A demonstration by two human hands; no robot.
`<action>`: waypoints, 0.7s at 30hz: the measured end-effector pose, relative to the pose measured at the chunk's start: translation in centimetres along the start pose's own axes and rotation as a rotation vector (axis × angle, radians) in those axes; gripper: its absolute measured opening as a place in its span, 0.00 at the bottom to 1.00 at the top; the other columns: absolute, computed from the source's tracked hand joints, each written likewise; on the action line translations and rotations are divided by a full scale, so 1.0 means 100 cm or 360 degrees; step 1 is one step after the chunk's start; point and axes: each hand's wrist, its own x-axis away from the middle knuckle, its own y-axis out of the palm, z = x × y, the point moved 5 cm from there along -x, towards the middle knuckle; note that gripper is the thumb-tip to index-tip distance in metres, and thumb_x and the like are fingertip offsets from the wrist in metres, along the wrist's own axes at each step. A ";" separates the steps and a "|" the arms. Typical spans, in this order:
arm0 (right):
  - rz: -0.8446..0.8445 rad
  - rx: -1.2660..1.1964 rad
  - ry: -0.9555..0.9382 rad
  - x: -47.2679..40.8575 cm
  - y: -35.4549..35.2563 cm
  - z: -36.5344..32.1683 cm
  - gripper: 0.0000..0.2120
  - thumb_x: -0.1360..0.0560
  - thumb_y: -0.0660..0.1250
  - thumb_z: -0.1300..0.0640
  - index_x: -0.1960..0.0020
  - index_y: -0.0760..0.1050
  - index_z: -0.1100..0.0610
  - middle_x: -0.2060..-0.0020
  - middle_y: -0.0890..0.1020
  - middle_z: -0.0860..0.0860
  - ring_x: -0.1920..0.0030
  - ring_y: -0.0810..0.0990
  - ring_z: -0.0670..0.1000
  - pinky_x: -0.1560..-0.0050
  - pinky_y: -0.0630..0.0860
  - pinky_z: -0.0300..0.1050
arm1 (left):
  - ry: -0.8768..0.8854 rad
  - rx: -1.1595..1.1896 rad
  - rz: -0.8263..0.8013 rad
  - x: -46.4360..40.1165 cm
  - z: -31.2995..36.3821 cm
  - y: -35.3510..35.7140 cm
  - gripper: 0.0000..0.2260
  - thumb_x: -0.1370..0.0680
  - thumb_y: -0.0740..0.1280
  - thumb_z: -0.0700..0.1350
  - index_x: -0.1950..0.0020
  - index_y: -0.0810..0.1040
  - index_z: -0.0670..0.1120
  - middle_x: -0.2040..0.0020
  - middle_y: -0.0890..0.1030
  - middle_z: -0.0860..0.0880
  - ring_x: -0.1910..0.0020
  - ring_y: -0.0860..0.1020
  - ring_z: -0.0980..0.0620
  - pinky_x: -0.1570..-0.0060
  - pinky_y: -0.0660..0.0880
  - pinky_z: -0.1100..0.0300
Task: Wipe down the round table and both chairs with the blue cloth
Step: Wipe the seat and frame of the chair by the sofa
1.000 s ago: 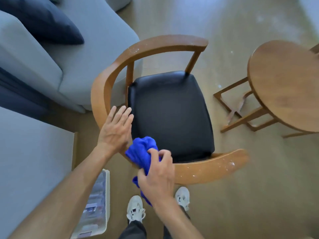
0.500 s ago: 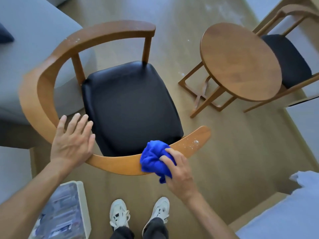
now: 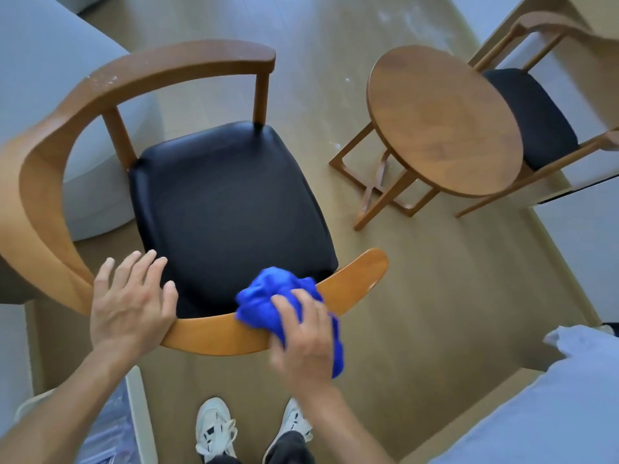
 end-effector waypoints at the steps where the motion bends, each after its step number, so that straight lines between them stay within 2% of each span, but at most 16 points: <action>1: -0.0068 -0.0061 -0.0084 0.010 0.012 -0.027 0.19 0.34 0.70 0.54 0.43 0.77 0.52 0.42 0.78 0.55 0.48 0.76 0.58 0.45 0.73 0.51 | -0.0011 0.0002 0.0014 0.000 0.000 0.000 0.23 0.23 0.53 0.50 0.38 0.77 0.38 0.35 0.77 0.39 0.34 0.72 0.40 0.27 0.53 0.46; 2: -0.0109 -0.0108 -0.0161 0.016 0.020 -0.045 0.18 0.32 0.69 0.51 0.43 0.76 0.50 0.42 0.77 0.55 0.46 0.75 0.58 0.46 0.71 0.51 | -0.0017 0.0002 0.0035 0.000 0.000 0.000 0.23 0.23 0.53 0.49 0.38 0.77 0.38 0.36 0.77 0.39 0.35 0.73 0.39 0.27 0.54 0.45; 4: -0.0135 -0.0143 -0.0292 0.007 0.025 -0.045 0.16 0.33 0.68 0.53 0.45 0.76 0.50 0.43 0.77 0.55 0.47 0.76 0.58 0.50 0.73 0.51 | -0.0008 -0.0004 0.0063 0.000 0.001 0.001 0.22 0.23 0.53 0.49 0.39 0.77 0.38 0.36 0.77 0.39 0.35 0.73 0.39 0.28 0.56 0.44; 7: -0.0075 -0.0069 -0.0424 -0.016 0.002 0.014 0.17 0.38 0.69 0.59 0.49 0.80 0.54 0.48 0.80 0.57 0.51 0.79 0.60 0.54 0.75 0.51 | -0.0011 -0.0021 0.0015 -0.001 -0.002 0.003 0.23 0.24 0.53 0.49 0.38 0.77 0.38 0.35 0.77 0.39 0.34 0.72 0.40 0.27 0.54 0.45; 9: 0.0003 0.0005 -0.0247 -0.037 -0.022 0.077 0.17 0.39 0.70 0.64 0.50 0.82 0.59 0.49 0.81 0.60 0.53 0.80 0.62 0.54 0.77 0.53 | -0.0019 -0.0029 -0.0031 -0.002 0.000 0.003 0.24 0.25 0.53 0.49 0.38 0.77 0.39 0.35 0.76 0.39 0.33 0.71 0.40 0.27 0.53 0.45; 11: 0.0050 0.0017 0.0128 -0.070 -0.041 0.137 0.16 0.35 0.71 0.67 0.47 0.80 0.62 0.48 0.78 0.61 0.49 0.78 0.64 0.49 0.76 0.54 | -0.0035 -0.0025 -0.0030 -0.002 0.001 0.001 0.24 0.26 0.54 0.48 0.38 0.77 0.39 0.35 0.76 0.39 0.33 0.71 0.40 0.27 0.53 0.45; 13: 0.0037 0.0028 0.0471 -0.102 -0.047 0.173 0.14 0.28 0.69 0.63 0.42 0.77 0.60 0.46 0.76 0.58 0.46 0.75 0.61 0.48 0.74 0.53 | -0.0021 -0.0026 -0.0028 -0.002 0.003 -0.001 0.24 0.26 0.54 0.48 0.37 0.77 0.38 0.35 0.76 0.39 0.33 0.71 0.40 0.27 0.54 0.45; 14: 0.0045 0.0026 0.0542 -0.111 -0.047 0.175 0.13 0.26 0.68 0.61 0.41 0.76 0.58 0.46 0.75 0.56 0.45 0.74 0.59 0.49 0.74 0.51 | -0.0015 -0.0023 -0.0020 -0.002 0.003 -0.002 0.24 0.26 0.54 0.48 0.37 0.77 0.38 0.35 0.76 0.39 0.33 0.71 0.40 0.27 0.54 0.45; 17: 0.0121 0.0187 0.0461 -0.097 -0.036 0.133 0.13 0.29 0.70 0.59 0.44 0.77 0.58 0.46 0.77 0.57 0.49 0.76 0.60 0.51 0.75 0.53 | -0.0012 -0.0023 0.0017 -0.001 0.003 -0.001 0.23 0.26 0.54 0.47 0.38 0.77 0.38 0.35 0.77 0.39 0.34 0.72 0.40 0.28 0.56 0.45; 19: 0.0126 0.0165 0.0323 -0.054 -0.015 0.077 0.15 0.34 0.73 0.58 0.47 0.79 0.56 0.47 0.79 0.57 0.52 0.78 0.60 0.52 0.75 0.52 | -0.0014 -0.0028 0.0029 -0.001 0.004 -0.001 0.23 0.25 0.54 0.47 0.38 0.77 0.38 0.36 0.77 0.39 0.35 0.72 0.40 0.28 0.56 0.45; 21: 0.0093 0.0031 0.0165 -0.011 0.011 0.007 0.15 0.34 0.72 0.56 0.48 0.78 0.52 0.46 0.79 0.55 0.52 0.77 0.58 0.51 0.72 0.50 | -0.0022 -0.0035 0.0031 -0.001 0.003 0.000 0.23 0.25 0.54 0.47 0.38 0.77 0.38 0.36 0.77 0.39 0.35 0.73 0.40 0.29 0.57 0.45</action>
